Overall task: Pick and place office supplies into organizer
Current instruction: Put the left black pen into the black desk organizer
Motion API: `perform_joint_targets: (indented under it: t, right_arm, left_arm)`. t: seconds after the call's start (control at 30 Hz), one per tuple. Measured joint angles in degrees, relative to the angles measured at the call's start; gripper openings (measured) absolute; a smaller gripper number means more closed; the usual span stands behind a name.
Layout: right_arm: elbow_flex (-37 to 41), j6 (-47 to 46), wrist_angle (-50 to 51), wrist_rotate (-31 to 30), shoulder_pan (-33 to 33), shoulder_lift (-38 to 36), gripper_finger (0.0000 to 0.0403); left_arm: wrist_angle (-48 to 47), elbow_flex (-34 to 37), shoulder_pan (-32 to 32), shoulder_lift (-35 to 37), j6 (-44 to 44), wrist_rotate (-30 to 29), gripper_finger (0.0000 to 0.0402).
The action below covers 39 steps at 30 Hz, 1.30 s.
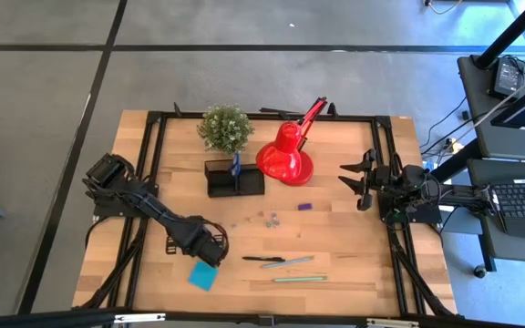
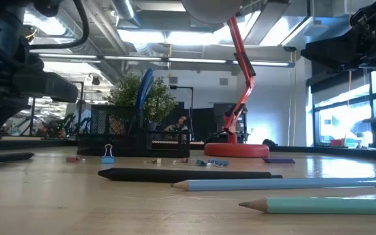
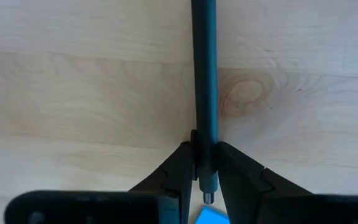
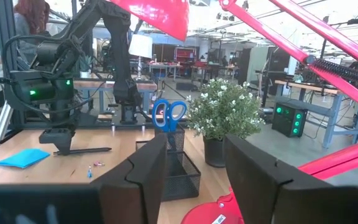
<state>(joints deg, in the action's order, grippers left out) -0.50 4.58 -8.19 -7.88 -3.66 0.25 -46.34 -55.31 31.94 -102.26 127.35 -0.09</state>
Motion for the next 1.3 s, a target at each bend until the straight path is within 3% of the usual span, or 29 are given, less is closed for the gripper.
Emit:
perform_joint_targets:
  t: [0.2,0.57,0.8,1.1,1.3]
  right_arm:
    - [0.0,0.1,0.0,0.0,0.0,0.0,0.0162]
    - [0.0,0.0,-0.1,0.0,0.0,0.0,0.0162]
    - [0.0,0.0,-0.1,0.0,0.0,0.0,0.0162]
    - [0.0,0.2,-1.5,0.0,0.0,0.0,0.0162]
    - [0.0,1.6,-3.2,-0.1,0.0,0.0,0.0162]
  left_arm:
    - [-1.0,-0.8,1.6,0.1,-0.2,-2.1,0.0062]
    - [-1.6,-3.2,4.8,3.7,-0.7,-14.2,0.0059]
    - [-0.3,-4.6,5.5,4.0,-7.9,-30.8,0.0059]
    - [3.2,-4.7,5.4,4.2,-26.4,-60.4,0.0058]
    - [2.9,-4.7,5.3,4.2,-39.6,-73.7,0.0058]
